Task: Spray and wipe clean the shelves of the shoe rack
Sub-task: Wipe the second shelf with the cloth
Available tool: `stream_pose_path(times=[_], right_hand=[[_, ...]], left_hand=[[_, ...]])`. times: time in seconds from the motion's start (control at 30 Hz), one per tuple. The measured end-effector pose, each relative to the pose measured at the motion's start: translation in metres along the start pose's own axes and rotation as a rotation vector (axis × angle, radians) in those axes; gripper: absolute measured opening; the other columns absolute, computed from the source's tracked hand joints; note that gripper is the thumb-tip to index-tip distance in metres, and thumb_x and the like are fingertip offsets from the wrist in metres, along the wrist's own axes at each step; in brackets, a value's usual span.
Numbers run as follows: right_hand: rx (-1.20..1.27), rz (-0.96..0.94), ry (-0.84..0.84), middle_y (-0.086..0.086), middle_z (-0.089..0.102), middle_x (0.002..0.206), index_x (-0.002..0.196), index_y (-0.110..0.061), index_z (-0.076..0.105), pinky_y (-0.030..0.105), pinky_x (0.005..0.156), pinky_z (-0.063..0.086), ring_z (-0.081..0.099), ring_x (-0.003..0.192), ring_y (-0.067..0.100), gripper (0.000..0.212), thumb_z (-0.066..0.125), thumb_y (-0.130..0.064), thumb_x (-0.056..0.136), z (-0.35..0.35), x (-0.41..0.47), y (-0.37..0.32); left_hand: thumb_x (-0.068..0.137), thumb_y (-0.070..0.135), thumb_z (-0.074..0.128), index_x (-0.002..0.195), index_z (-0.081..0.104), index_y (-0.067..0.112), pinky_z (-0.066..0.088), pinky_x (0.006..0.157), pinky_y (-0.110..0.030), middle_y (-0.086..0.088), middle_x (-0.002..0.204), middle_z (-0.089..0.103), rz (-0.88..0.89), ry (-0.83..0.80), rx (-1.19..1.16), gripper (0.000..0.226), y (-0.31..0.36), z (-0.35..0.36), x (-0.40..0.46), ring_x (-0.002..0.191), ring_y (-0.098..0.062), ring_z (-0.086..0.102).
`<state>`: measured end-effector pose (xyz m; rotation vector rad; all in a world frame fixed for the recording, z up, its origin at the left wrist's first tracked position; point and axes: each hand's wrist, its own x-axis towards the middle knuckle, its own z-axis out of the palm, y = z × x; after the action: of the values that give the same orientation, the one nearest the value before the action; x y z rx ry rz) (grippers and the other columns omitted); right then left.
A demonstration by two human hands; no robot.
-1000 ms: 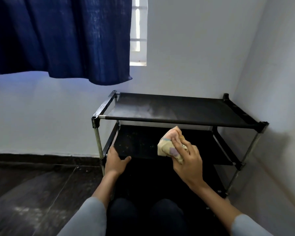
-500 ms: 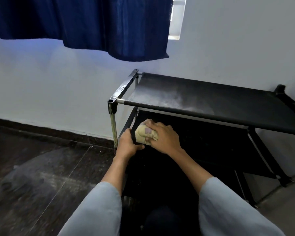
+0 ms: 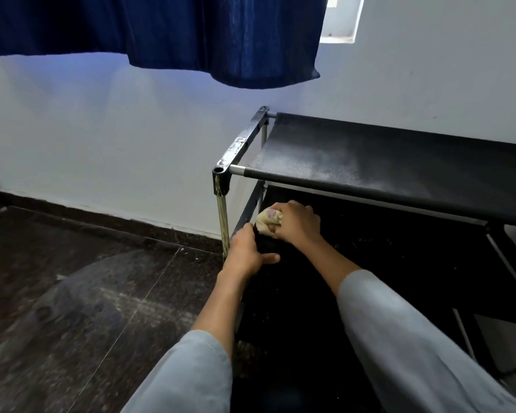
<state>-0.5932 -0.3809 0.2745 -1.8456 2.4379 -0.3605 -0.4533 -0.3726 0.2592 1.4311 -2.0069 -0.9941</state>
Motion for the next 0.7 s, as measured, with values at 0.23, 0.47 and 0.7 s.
stream_pose_path(times=[0.23, 0.47, 0.7], right_hand=[[0.127, -0.004, -0.136, 0.000, 0.065, 0.121, 0.124, -0.039, 0.060, 0.030, 0.086, 0.048, 0.061, 0.109, 0.025, 0.047, 0.071, -0.042, 0.078, -0.012, 0.004, -0.001], [0.162, -0.127, -0.312, -0.008, 0.068, 0.115, 0.120, -0.050, 0.058, 0.032, 0.089, 0.051, 0.064, 0.105, 0.020, 0.057, 0.077, -0.050, 0.067, -0.024, -0.022, 0.024], [0.089, -0.034, -0.027, -0.003, 0.063, 0.118, 0.123, -0.049, 0.056, 0.033, 0.083, 0.048, 0.062, 0.106, 0.027, 0.047, 0.067, -0.045, 0.077, -0.001, -0.006, 0.011]], left_hand=[[0.064, 0.016, 0.086, 0.110, 0.048, 0.006, 0.047, 0.090, -0.034, -0.008, 0.111, 0.056, 0.010, 0.013, -0.047, 0.061, 0.002, -0.001, -0.005, 0.102, -0.020, 0.053], [0.065, 0.019, 0.085, 0.137, 0.030, 0.006, 0.037, 0.103, -0.034, -0.011, 0.144, 0.023, 0.047, 0.009, 0.046, 0.092, 0.003, 0.003, -0.002, 0.127, -0.028, 0.039], [0.068, 0.021, 0.083, 0.132, 0.037, 0.006, 0.033, 0.100, -0.030, -0.010, 0.138, 0.035, 0.080, 0.015, 0.076, 0.080, -0.001, 0.005, 0.002, 0.127, -0.025, 0.038]])
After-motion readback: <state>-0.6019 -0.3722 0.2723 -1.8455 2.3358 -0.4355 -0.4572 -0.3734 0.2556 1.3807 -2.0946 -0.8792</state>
